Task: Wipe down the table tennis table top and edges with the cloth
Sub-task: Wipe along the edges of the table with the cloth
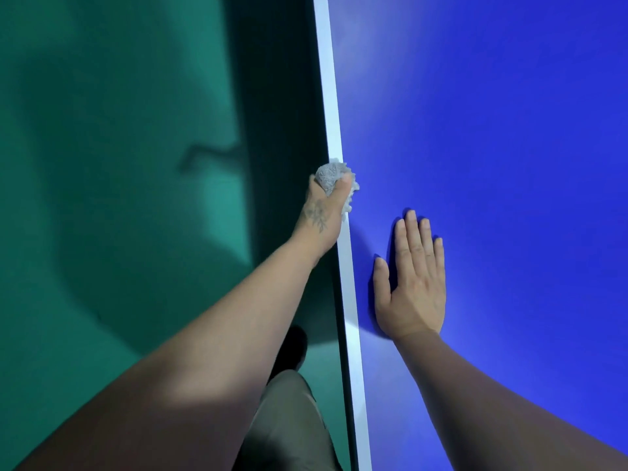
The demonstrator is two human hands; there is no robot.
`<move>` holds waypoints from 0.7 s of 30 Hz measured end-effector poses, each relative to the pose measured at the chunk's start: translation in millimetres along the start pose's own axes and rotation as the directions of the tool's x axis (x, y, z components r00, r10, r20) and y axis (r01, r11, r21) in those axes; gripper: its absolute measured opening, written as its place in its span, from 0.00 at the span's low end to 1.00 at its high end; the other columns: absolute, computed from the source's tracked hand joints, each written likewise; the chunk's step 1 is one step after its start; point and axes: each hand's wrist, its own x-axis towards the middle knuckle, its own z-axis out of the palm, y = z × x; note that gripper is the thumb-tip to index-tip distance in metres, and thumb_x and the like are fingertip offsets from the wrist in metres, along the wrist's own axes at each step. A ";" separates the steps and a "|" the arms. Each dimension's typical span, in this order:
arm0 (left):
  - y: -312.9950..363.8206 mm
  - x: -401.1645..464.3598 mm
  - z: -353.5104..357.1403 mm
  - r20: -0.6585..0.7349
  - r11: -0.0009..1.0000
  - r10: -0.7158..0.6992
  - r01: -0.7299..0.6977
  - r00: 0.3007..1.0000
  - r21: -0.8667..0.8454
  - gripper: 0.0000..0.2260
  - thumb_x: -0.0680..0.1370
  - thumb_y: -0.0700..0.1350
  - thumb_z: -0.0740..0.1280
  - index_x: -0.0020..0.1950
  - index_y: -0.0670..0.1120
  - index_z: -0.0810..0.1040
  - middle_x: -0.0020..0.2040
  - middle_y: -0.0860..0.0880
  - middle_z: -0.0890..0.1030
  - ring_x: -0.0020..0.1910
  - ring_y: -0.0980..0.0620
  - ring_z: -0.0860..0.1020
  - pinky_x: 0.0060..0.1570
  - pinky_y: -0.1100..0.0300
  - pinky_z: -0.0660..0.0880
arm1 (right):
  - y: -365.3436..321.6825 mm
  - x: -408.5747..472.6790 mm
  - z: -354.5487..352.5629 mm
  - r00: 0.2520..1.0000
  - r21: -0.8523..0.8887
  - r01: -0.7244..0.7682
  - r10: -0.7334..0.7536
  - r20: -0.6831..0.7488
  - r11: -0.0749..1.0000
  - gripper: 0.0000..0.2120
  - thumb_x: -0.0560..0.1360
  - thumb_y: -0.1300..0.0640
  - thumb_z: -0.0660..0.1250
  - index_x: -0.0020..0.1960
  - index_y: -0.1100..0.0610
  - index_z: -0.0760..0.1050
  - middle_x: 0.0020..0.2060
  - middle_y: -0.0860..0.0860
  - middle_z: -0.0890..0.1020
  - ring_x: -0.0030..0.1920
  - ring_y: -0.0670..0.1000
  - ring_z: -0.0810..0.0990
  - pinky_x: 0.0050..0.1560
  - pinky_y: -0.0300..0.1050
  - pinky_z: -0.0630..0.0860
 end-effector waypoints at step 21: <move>38.4 -0.5 -13.4 0.123 0.998 -0.023 0.017 0.992 0.057 0.11 0.89 0.50 0.59 0.65 0.44 0.70 0.48 0.50 0.76 0.31 0.64 0.71 0.38 0.72 0.72 | -4.3 3.1 -5.2 0.997 -0.001 -0.015 0.015 0.073 1.000 0.31 0.85 0.51 0.57 0.85 0.61 0.60 0.86 0.53 0.59 0.86 0.57 0.55 0.84 0.64 0.54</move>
